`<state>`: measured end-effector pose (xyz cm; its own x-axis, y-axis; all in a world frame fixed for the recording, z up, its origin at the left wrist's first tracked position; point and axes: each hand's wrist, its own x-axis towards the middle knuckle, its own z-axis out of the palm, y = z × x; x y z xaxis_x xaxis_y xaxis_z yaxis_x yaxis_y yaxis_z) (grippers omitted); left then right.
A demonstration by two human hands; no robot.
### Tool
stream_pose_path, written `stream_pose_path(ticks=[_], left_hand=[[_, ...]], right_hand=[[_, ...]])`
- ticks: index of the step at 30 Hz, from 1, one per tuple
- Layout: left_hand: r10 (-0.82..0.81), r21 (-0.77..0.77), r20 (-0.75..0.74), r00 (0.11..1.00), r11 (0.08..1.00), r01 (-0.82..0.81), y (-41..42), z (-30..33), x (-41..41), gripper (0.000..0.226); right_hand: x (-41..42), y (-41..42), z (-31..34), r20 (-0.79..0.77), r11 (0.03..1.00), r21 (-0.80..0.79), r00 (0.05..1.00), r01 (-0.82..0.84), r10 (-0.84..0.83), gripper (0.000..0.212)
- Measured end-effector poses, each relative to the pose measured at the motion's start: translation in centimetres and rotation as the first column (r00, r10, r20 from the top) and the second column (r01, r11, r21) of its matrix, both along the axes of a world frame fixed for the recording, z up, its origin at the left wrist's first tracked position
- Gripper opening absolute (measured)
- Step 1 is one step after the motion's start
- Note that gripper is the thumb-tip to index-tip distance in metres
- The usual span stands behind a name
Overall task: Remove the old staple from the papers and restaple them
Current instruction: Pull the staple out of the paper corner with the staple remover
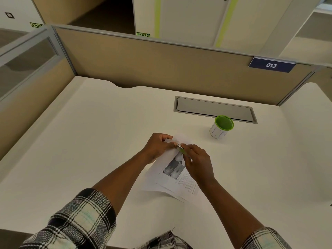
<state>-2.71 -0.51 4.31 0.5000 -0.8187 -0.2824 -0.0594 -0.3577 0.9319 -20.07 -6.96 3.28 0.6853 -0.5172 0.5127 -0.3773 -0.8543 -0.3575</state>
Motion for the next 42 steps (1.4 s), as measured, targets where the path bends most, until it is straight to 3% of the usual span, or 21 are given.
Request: stream_pose_path(ticks=[17,22,30,42], left_hand=[[0.034,-0.015,-0.04,0.999,0.999,-0.035,0.2,0.3,-0.6,0.043],[0.03,-0.006,-0.029,0.999,1.0,-0.03,0.2,0.5,-0.9,0.043],[0.008,0.011,0.009,1.0,1.0,-0.008,0.4,0.5,-0.8,0.047],[-0.014,0.023,0.035,0.999,1.0,0.013,0.5,1.0,-0.3,0.053]], right_hand=[[-0.2,0.8,0.3,0.085,0.942,0.322,0.989,0.09,-0.123,0.022],[-0.1,0.9,0.3,0.093,0.937,0.334,0.985,0.106,-0.144,0.028],[-0.1,0.9,0.7,0.028,0.94,0.325,0.992,0.104,-0.12,0.018],[-0.2,0.5,0.6,0.036,0.991,0.133,0.999,0.014,-0.019,0.031]])
